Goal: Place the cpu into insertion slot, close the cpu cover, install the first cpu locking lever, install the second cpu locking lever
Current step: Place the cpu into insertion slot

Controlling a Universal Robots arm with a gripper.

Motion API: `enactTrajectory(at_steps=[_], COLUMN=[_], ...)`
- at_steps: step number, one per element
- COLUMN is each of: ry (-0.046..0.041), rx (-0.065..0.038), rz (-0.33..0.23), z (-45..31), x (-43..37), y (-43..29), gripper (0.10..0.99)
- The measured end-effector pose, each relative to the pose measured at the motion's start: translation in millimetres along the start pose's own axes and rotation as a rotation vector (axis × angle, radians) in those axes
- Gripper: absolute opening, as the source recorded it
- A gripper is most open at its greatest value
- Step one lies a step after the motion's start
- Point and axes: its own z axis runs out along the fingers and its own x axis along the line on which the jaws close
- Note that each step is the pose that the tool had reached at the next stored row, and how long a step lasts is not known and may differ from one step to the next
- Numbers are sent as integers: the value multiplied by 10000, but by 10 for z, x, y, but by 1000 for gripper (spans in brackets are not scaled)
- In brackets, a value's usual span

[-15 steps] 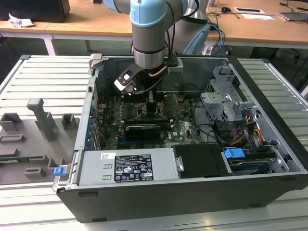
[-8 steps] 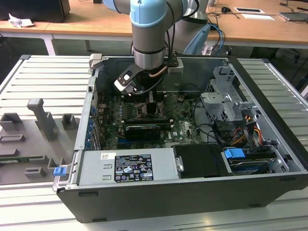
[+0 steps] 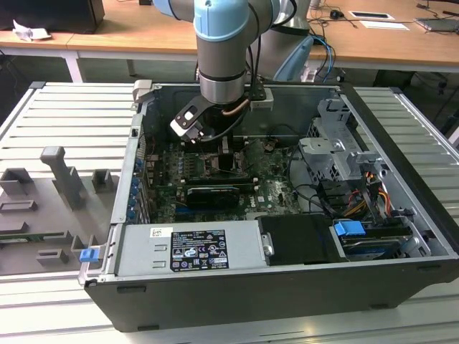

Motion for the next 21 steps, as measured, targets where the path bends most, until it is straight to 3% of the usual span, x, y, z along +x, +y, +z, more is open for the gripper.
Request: enactTrajectory(at_steps=[1,2,5,11,13,14,15,16,18,19,21], ry=[-1,-2,-5,-4,-4,-4,-4,-4,-4,-4,-4], rx=[1,2,4,14,26,32,38,41,43,43,43], rz=[-1,0,-1,-1,-1,0,1,1,0,0,1], z=[0,-1,-10,-150,-167,-174,-183,-188,-201,-209,-224], x=[0,0,-1,2,3,3,3,3,3,3,3], y=[0,0,0,11,13,13,14,14,15,16,17], gripper=[541,604,604,588,459,459,341,341,216,106,106])
